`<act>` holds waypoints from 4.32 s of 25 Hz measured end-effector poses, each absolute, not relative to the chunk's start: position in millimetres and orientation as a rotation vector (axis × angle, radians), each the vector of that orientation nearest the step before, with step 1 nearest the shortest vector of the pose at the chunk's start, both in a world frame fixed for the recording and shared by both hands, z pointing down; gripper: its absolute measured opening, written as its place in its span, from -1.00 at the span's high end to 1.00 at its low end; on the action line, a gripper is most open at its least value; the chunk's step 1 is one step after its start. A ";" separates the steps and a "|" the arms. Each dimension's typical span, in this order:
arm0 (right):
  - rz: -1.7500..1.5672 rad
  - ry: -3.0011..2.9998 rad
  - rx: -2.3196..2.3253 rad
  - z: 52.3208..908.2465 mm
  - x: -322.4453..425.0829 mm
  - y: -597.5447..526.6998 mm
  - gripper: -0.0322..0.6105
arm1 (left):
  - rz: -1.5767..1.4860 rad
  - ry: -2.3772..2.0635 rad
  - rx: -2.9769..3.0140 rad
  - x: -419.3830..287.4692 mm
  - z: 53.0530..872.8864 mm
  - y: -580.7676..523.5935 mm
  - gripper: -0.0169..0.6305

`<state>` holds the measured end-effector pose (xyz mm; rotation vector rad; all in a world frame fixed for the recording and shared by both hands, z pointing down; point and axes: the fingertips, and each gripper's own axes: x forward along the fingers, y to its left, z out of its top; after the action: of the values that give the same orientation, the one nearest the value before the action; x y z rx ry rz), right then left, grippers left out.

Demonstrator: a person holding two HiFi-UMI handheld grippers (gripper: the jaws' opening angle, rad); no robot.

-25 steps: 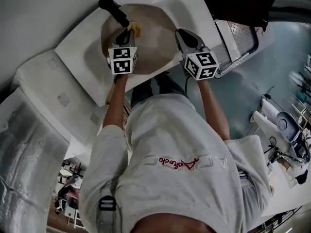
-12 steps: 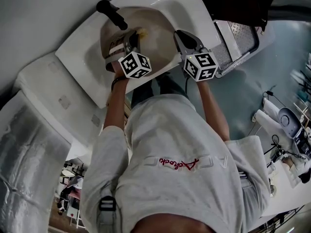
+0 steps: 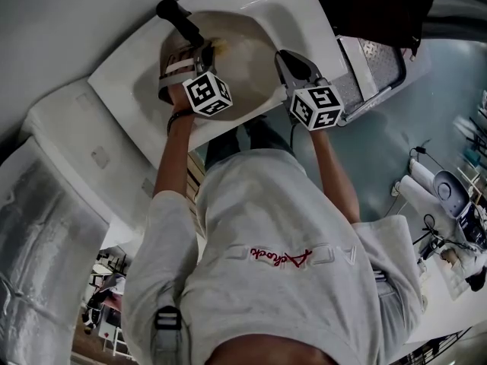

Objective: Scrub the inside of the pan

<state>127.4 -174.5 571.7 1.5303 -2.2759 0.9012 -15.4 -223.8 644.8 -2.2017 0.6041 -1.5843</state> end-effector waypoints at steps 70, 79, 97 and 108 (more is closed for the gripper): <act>0.885 -2.261 1.539 573.0 125.4 -178.4 0.77 | -1.669 0.166 -2.016 -8.0 674.0 -128.3 0.89; 0.881 -2.257 1.539 573.0 124.6 -178.1 0.77 | -1.558 0.286 -2.095 11.6 650.4 -154.7 0.89; 0.885 -2.254 1.533 574.8 124.7 -179.5 0.77 | -1.564 0.369 -2.175 29.1 665.8 -155.9 0.89; 0.883 -2.243 1.540 575.5 123.8 -179.1 0.77 | -1.561 0.261 -2.184 37.0 668.4 -125.6 0.89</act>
<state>123.8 -179.1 575.5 1.5396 -2.2428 0.8826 37.0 -125.6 668.4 -2.1837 0.2608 -1.5615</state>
